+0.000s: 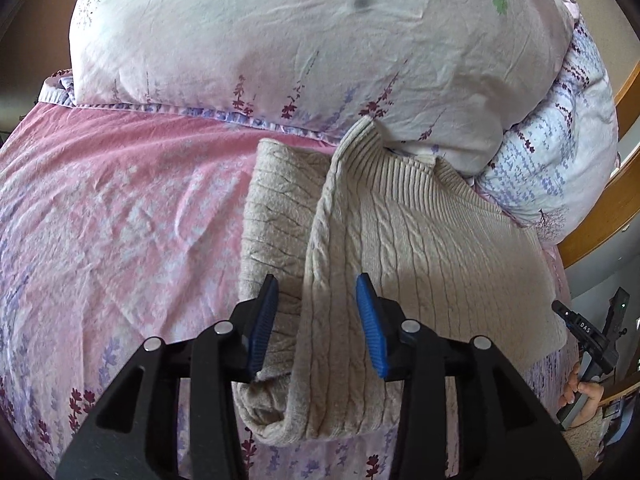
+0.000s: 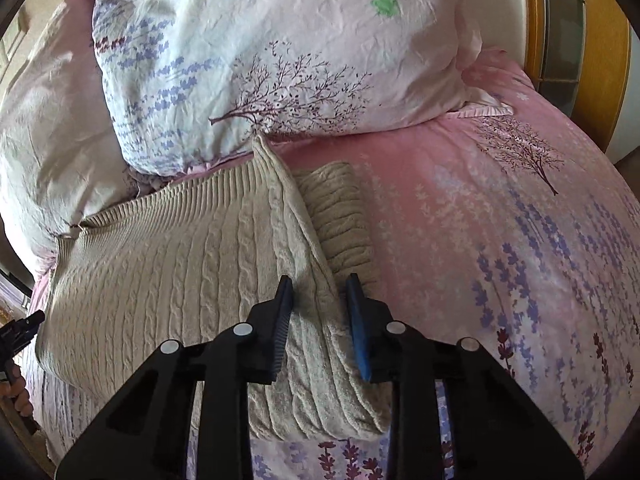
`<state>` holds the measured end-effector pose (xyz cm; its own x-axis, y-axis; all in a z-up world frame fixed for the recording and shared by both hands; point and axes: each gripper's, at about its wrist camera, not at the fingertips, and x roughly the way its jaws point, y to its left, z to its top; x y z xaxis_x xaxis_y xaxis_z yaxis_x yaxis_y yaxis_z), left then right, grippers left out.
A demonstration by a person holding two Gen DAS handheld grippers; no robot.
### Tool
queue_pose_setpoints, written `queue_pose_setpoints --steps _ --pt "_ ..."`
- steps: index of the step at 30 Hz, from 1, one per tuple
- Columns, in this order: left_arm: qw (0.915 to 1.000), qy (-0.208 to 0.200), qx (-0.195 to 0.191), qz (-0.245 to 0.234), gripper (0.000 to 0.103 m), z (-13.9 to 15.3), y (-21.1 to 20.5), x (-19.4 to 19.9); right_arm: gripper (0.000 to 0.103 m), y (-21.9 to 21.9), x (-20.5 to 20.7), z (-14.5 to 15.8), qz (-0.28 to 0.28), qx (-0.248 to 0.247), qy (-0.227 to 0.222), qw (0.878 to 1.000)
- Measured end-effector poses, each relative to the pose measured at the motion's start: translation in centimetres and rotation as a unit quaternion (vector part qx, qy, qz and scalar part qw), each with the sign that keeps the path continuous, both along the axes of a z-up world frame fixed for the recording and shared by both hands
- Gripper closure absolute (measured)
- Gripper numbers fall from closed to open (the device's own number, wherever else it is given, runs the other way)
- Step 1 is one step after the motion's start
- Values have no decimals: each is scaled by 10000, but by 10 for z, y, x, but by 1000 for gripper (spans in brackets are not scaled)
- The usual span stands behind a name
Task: Fold small clothes
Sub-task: 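Open both grippers on the folded sweater and pull them back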
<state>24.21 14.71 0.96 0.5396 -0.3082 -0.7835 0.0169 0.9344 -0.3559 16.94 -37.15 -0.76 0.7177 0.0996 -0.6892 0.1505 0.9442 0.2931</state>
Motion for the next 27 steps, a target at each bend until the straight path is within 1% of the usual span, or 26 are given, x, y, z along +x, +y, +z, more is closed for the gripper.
queue_pose_setpoints --steps 2,3,4,5,7,11,13,17,18,19,20,21,22,23,24,25,27 --pt "9999 -2 112 11 69 -2 -4 0 86 2 0 -3 39 -5 4 10000" --pt "9999 -3 140 16 76 -2 -5 0 90 1 -1 -3 71 51 -32 10000" --pt "9999 8 138 -8 88 -3 -6 -1 91 1 -3 -2 70 84 -77 9999" --pt "9999 33 131 -36 92 -4 -7 0 92 1 -6 1 82 131 -151 9998" --pt "9999 9 160 -52 95 -4 -8 -2 92 1 -12 8 54 176 -323 9993" --pt "9997 -122 163 -101 96 7 -3 -8 92 0 -26 23 7 265 -579 9980" --pt "9996 -165 201 -82 96 8 1 -9 92 -1 -27 20 -20 256 -501 9984" --pt "9998 6 175 -37 95 -5 1 -5 91 0 -9 -5 -101 182 12 9998" --pt "9997 -37 219 -34 93 -5 0 -6 91 2 -8 -8 -126 121 64 9998" --pt "9997 -47 252 -34 91 -5 -1 -6 88 4 -8 -7 -154 55 68 9998" --pt "9997 -59 221 -35 90 -3 -1 -7 86 5 -8 -5 -155 27 89 9998" --pt "9998 -93 164 -18 84 0 1 -8 80 6 -8 -1 -210 -1 107 9997" --pt "9998 -145 104 36 71 3 5 -10 72 6 -9 3 -266 -5 76 9996" --pt "9997 -222 14 106 65 7 11 -12 68 8 -12 9 -306 4 -18 9995" --pt "9994 -290 -62 190 54 10 17 -13 59 12 -15 17 -304 -16 -166 9994" --pt "9990 -323 -135 268 50 12 23 -13 52 17 -16 24 -239 -48 -296 9993" --pt "9987 -254 -206 381 46 14 31 -10 48 36 -15 34 58 -165 -471 9987"
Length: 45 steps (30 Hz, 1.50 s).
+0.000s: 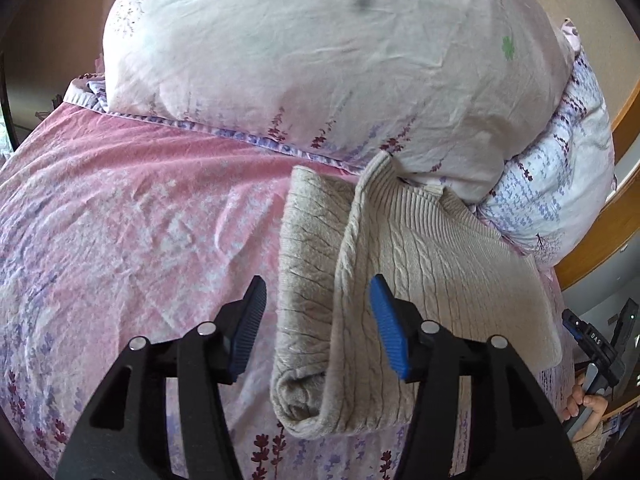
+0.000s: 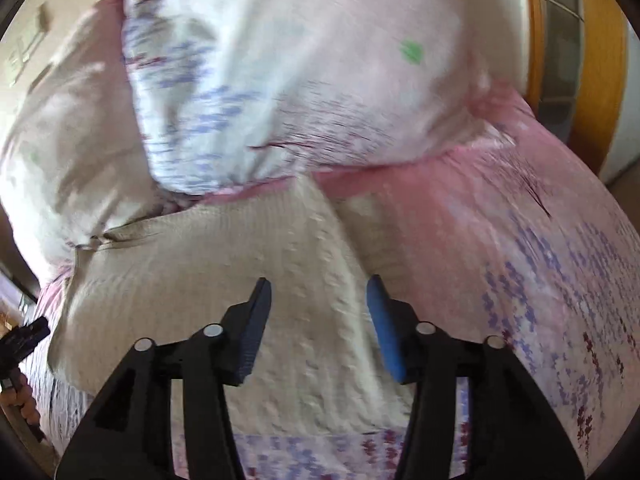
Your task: Fold small clothes
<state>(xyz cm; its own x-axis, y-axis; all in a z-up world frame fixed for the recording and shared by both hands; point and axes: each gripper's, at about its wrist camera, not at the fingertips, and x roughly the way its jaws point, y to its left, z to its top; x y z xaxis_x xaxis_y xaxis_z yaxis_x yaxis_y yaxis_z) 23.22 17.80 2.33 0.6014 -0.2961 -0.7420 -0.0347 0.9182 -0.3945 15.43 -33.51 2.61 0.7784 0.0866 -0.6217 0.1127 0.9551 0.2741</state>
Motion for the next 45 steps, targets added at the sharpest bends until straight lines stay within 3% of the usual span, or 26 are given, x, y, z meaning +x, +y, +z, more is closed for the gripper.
queue_pose_setpoints --steps 6,10,12,16,20,25,28,33,40,45 --pt "9990 313 -300 76 40 -13 10 10 46 65 21 -5 776 -428 92 9960" --pt "9972 509 -548 -7 37 -24 4 17 46 92 34 -15 899 -776 256 9926" --pt "9974 442 -575 -59 32 -24 0 20 46 100 38 -21 911 -927 343 9909" --pt "9974 394 -596 -113 31 -24 -8 26 44 107 40 -27 912 -1194 388 9879" --pt "9976 397 -570 -75 42 -26 -17 30 41 110 40 -29 915 -1346 399 9859" --pt "9959 498 -737 142 64 -30 -20 34 40 114 37 -30 911 -1509 359 9837" --pt "9922 626 -1055 215 75 -32 -21 36 39 112 40 -30 924 -1439 374 9846" --pt "9870 764 -1394 233 82 -29 -33 39 39 106 41 -28 979 -1259 408 9864" --pt "9706 469 -2359 31 84 9 -52 37 39 80 33 -17 982 -627 277 9928" --pt "9570 156 -2873 -375 85 39 -90 38 39 55 24 -6 1043 -26 21 9945"
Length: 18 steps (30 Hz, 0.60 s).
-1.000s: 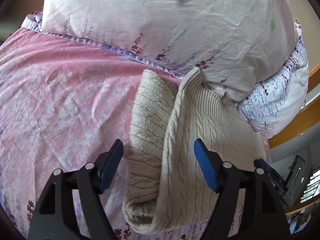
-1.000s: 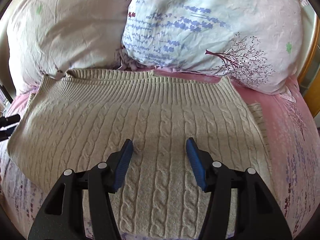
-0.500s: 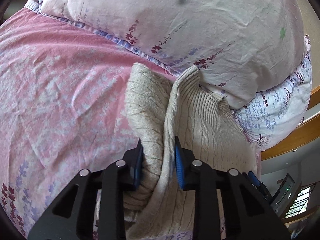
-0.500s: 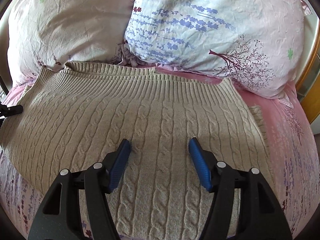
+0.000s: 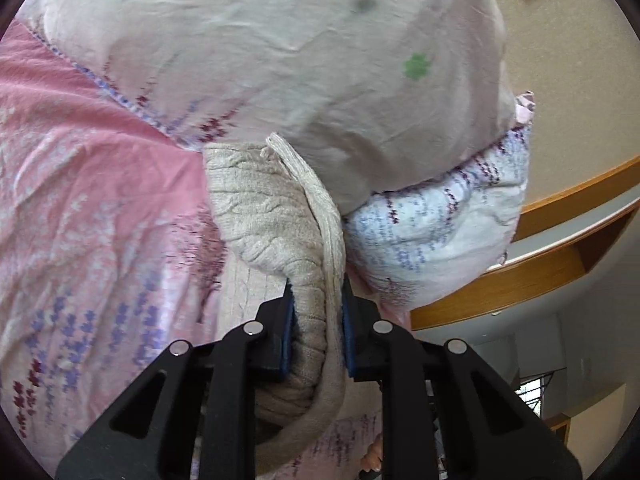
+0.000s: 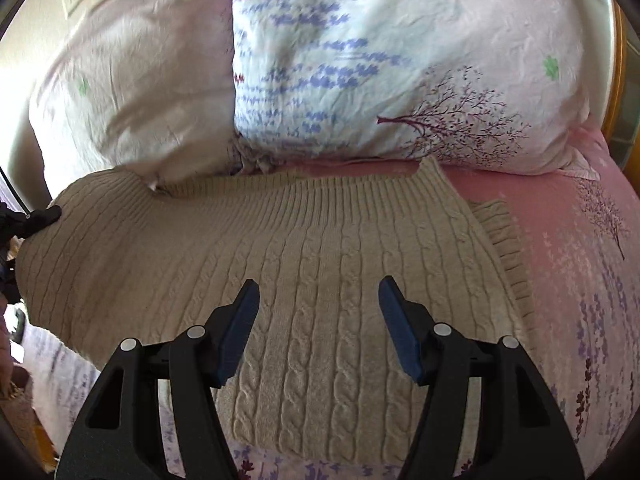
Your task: Fold small clothes
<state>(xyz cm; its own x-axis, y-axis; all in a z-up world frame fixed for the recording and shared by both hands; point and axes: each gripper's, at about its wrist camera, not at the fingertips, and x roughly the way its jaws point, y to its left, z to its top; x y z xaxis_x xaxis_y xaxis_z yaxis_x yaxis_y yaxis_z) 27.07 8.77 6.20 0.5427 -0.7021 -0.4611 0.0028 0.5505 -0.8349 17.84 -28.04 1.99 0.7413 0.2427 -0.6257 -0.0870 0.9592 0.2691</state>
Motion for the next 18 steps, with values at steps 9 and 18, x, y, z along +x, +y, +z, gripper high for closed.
queue_pose_setpoints --steps 9,18 --pt "9957 -55 -301 -876 85 5 -112 19 39 -45 -9 1 138 973 26 9952" --pt "9869 -67 -519 -1523 86 -8 -202 26 35 -93 -16 -5 330 2131 90 9764"
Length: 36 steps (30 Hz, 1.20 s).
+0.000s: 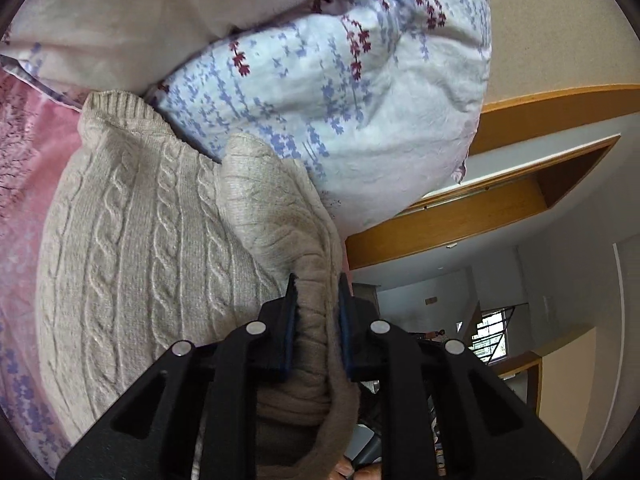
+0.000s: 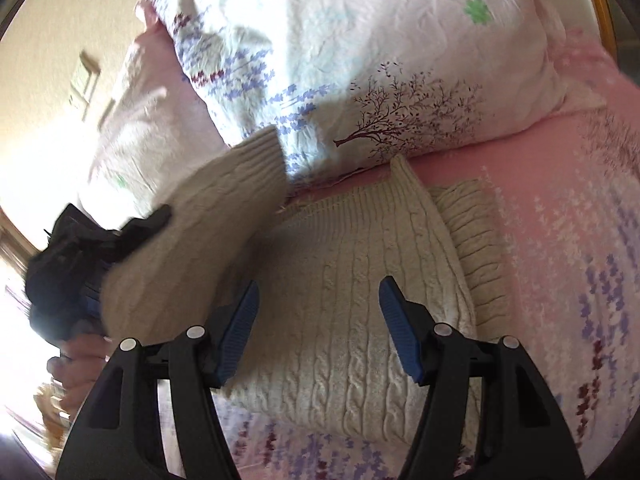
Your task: Fold small clothes
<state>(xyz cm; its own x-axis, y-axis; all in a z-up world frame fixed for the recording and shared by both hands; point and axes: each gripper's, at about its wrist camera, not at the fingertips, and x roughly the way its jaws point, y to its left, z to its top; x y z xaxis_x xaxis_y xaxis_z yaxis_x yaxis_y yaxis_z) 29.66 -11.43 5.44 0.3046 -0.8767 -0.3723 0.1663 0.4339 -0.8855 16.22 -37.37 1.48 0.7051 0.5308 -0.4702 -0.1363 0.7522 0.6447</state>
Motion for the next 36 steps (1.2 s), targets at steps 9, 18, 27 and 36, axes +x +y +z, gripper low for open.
queue_pose_setpoints --steps 9,18,27,36 --pt "9944 791 -177 -684 79 -42 -22 1 28 -11 18 -22 447 1111 667 9906" --pt "9818 -529 1819 -148 54 5 46 -25 30 -8 27 -28 91 724 1156 9906" --pt "9603 -799 2672 58 52 -8 75 -44 82 10 45 -26 80 288 1110 9934" --pt "9624 -807 2587 -195 43 -10 60 -51 88 20 20 70 -762 -1532 -804 9820"
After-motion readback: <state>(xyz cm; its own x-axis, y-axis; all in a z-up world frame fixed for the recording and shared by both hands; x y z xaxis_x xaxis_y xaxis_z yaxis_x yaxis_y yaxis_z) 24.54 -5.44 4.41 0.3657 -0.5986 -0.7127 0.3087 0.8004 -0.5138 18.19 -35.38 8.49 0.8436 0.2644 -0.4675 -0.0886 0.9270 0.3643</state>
